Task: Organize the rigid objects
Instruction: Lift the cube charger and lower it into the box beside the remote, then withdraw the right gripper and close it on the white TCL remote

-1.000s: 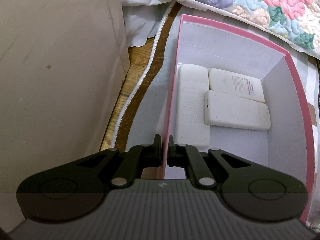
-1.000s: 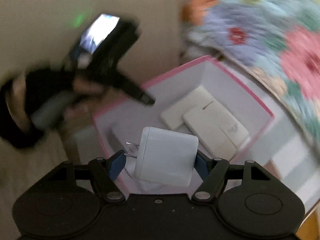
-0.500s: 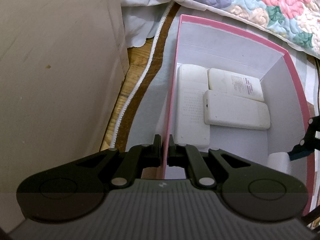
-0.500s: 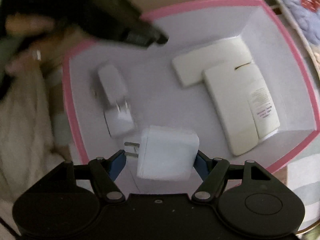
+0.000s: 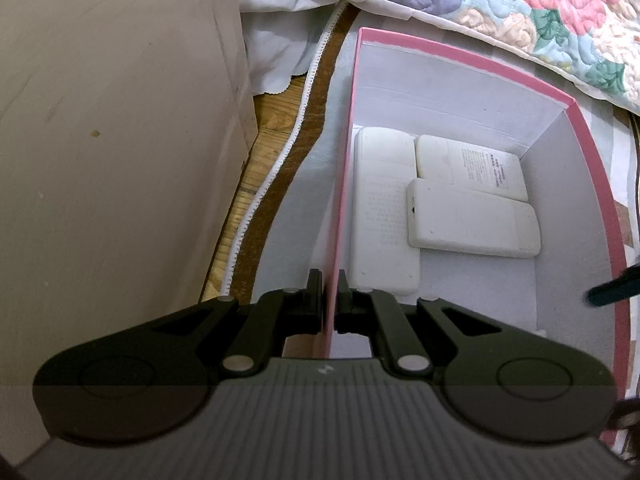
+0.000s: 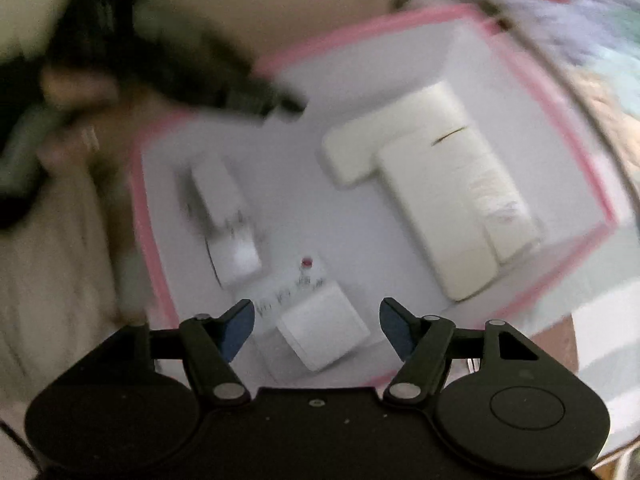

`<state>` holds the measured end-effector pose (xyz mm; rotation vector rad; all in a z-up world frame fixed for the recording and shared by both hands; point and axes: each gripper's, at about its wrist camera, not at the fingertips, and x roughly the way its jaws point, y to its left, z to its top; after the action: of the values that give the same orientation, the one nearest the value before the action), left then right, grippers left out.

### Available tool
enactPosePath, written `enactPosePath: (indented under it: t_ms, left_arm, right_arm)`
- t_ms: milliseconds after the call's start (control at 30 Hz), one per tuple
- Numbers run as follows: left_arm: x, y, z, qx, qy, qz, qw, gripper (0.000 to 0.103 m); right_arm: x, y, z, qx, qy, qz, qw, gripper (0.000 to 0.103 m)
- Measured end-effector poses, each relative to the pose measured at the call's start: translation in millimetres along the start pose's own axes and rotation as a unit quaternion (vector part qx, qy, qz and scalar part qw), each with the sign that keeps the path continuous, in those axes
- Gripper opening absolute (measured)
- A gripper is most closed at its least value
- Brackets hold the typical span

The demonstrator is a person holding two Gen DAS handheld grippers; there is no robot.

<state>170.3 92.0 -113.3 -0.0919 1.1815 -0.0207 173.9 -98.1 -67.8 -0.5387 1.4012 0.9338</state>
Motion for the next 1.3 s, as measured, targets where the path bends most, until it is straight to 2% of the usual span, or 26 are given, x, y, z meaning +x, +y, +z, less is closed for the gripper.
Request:
enactPosePath:
  t_ms: [100,200,300,367,467,600,733,833,900,967,1000,1067,1167,1233,1300]
  left_arm:
    - [0,0,0,-0.002,0.000,0.000,1.0000,0.005]
    - [1,0,0,-0.003,0.001,0.001,1.0000,0.005]
    - [2,1,1,-0.004,0.003,0.000,1.0000,0.005]
    - [3,1,2,-0.005,0.005,0.001,1.0000,0.005]
    - [3,0,3,-0.004,0.008,0.004,1.0000,0.005]
    - [4,-2,4,-0.003,0.007,0.008,0.9999,0.005]
    - [6,-3,3,-0.002,0.009,0.012,0.9999,0.005]
    - [8,-4,3,-0.003,0.012,0.015,0.9998,0.005]
    - [9,-4,3,-0.003,0.015,0.016,0.9998,0.005]
    - [10,-4,3,-0.004,0.016,0.016,0.9997,0.005]
    - [10,-4,3,-0.004,0.016,0.016,0.9997,0.005]
    - [10,-4,3,-0.004,0.016,0.016,0.9997,0.005]
    - [11,-4,4,-0.007,0.018,0.016,0.9997,0.005]
    - [11,-4,3,-0.005,0.017,0.015,0.9997,0.005]
    - [12,-3,3,-0.007,0.018,0.014,0.9997,0.005]
  right_arm:
    - [-32,-10,-22,0.060,-0.061,-0.003,0.996,0.074]
    - [-52,-18,-50,0.093,-0.085,-0.035,0.991,0.074]
    - [-58,-31,-83,0.109,-0.090,-0.054,0.988,0.075]
    - [-52,-38,-103,0.107,-0.091,-0.049,0.989,0.085]
    - [-37,-46,-125,0.105,-0.092,-0.050,0.989,0.087]
    - [-10,-48,-142,0.078,-0.089,-0.106,0.987,0.087]
    - [14,-57,-146,0.031,-0.063,-0.152,0.986,0.087]
    - [29,-65,-148,0.041,-0.057,-0.145,0.987,0.087]
    - [39,-70,-147,0.032,-0.054,-0.155,0.986,0.087]
    - [50,-78,-145,0.030,-0.043,-0.158,0.986,0.094]
    - [50,-86,-144,0.051,-0.047,-0.147,0.987,0.094]
    - [48,-100,-145,0.106,-0.043,-0.110,0.987,0.088]
    - [38,-107,-149,0.168,-0.053,-0.098,0.979,0.074]
    - [33,-109,-152,0.212,-0.056,-0.080,0.972,0.070]
    - [30,-105,-154,0.224,-0.064,-0.076,0.970,0.070]
